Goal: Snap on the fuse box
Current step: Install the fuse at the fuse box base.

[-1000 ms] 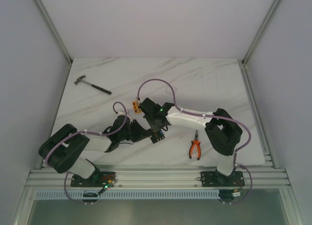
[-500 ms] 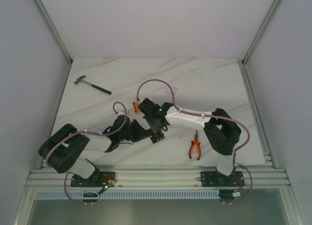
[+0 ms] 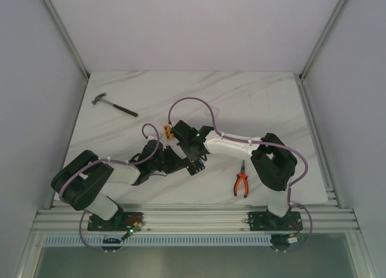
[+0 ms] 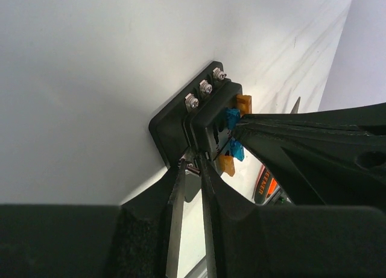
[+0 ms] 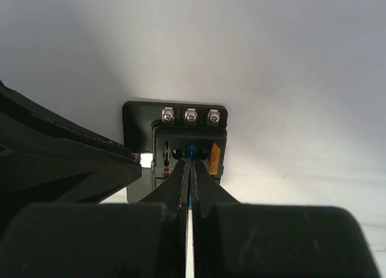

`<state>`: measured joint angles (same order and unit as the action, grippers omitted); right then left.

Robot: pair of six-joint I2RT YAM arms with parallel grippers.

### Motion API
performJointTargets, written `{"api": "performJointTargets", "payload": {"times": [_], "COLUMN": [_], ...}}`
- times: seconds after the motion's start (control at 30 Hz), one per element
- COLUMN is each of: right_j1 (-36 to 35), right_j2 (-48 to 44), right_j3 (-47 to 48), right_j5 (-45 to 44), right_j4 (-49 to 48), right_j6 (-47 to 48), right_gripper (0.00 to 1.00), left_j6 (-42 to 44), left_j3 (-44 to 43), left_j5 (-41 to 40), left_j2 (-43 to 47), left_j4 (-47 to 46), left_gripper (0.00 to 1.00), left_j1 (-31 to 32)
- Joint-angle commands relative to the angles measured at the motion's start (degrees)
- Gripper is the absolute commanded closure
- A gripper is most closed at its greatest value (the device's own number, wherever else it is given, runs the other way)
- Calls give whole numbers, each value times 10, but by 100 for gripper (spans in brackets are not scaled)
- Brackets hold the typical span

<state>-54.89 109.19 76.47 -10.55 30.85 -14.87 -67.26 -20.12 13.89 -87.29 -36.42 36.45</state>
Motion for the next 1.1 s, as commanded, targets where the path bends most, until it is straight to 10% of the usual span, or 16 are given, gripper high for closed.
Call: {"api": "performJointTargets", "payload": {"times": [0.0, 0.67, 0.87, 1.07], "right_j1": [27, 24, 30, 32], "right_j2": [60, -151, -179, -186], "right_j3": [-37, -66, -101, -118], "right_j5": [-43, -12, -79, -91], "right_j4": [36, -92, -124, -132], "right_j6": [29, 66, 53, 50], "right_gripper": [100, 35, 6, 0], "left_j6": [15, 117, 139, 163], "left_j3": [-31, -61, -73, -102], "left_j5": [-9, -268, -330, -352], "left_j2": [-17, 267, 274, 211], "left_j4": [26, 446, 539, 555], "left_gripper": [74, 35, 37, 45], "left_j1": [7, -14, -14, -15]}}
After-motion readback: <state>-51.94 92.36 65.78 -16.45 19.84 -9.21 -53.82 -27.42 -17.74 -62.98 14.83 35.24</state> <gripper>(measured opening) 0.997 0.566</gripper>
